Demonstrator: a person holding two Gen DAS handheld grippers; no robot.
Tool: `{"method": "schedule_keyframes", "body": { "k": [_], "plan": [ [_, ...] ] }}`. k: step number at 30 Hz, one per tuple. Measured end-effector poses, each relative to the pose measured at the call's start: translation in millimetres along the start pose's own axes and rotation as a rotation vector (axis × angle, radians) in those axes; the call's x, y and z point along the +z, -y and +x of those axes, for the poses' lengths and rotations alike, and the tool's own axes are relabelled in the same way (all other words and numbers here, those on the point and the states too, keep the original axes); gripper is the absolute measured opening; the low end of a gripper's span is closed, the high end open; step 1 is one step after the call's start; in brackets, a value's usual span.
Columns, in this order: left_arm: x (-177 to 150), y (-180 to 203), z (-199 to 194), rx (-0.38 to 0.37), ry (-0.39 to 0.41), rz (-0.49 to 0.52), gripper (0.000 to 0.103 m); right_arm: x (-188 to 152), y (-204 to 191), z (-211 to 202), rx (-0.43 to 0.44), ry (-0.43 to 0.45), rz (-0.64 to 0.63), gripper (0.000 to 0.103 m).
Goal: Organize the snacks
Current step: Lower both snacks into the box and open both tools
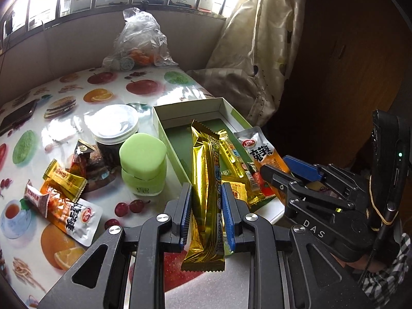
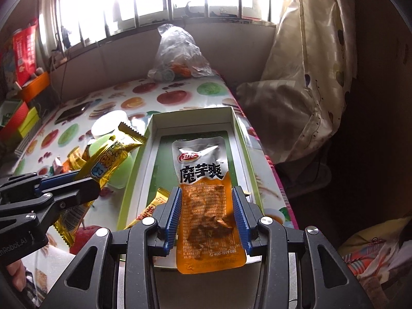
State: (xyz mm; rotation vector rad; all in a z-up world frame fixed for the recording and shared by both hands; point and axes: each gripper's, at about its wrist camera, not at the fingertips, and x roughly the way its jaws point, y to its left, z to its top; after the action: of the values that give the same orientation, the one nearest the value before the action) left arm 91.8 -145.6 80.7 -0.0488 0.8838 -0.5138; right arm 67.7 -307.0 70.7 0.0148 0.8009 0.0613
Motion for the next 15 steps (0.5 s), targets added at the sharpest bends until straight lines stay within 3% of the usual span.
{"method": "schedule_keyframes", "body": {
  "k": [15],
  "plan": [
    [-1.6,11.3,38.9,0.024,-0.084,0.01,0.024,0.4,11.6,32.8,-0.021,-0.058,-0.015,0.039]
  ]
}}
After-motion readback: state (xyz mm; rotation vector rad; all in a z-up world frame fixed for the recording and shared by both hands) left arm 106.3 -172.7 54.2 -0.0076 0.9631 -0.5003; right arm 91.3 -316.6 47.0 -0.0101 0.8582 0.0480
